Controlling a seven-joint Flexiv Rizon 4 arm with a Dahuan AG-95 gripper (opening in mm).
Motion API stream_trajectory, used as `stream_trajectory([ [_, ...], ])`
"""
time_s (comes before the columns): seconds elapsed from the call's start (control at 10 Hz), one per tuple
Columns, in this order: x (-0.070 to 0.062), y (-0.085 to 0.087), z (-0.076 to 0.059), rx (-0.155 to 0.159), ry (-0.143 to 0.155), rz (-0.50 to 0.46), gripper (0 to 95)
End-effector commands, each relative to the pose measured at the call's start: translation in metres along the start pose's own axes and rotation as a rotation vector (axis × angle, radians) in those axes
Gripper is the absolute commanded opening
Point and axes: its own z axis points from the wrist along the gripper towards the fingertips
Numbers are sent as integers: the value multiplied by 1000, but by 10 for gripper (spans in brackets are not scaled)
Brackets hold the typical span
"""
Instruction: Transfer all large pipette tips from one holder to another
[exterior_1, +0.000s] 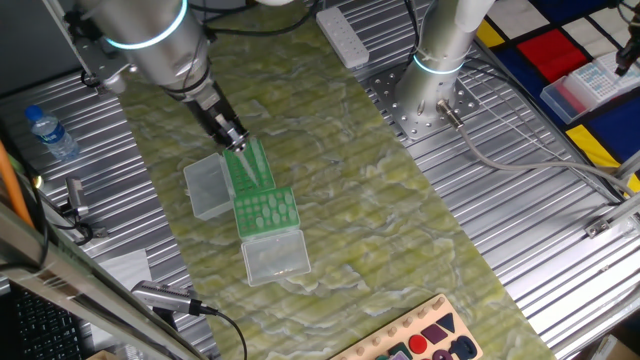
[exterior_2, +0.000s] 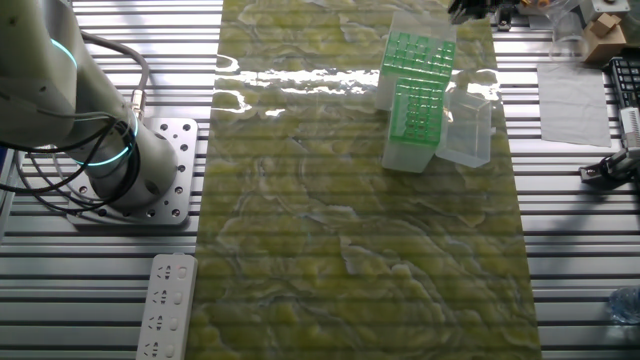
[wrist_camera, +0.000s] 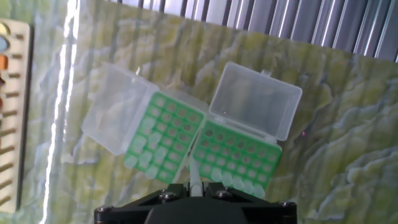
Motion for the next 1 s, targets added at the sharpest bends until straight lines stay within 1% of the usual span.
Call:
stream_trajectory([
  [0.1, 7, -3, 6, 2, -2, -5, 0],
  [0.4, 16, -6, 14, 13, -5, -17, 0],
  [1.0, 20, -11, 14, 20, -6, -24, 0],
])
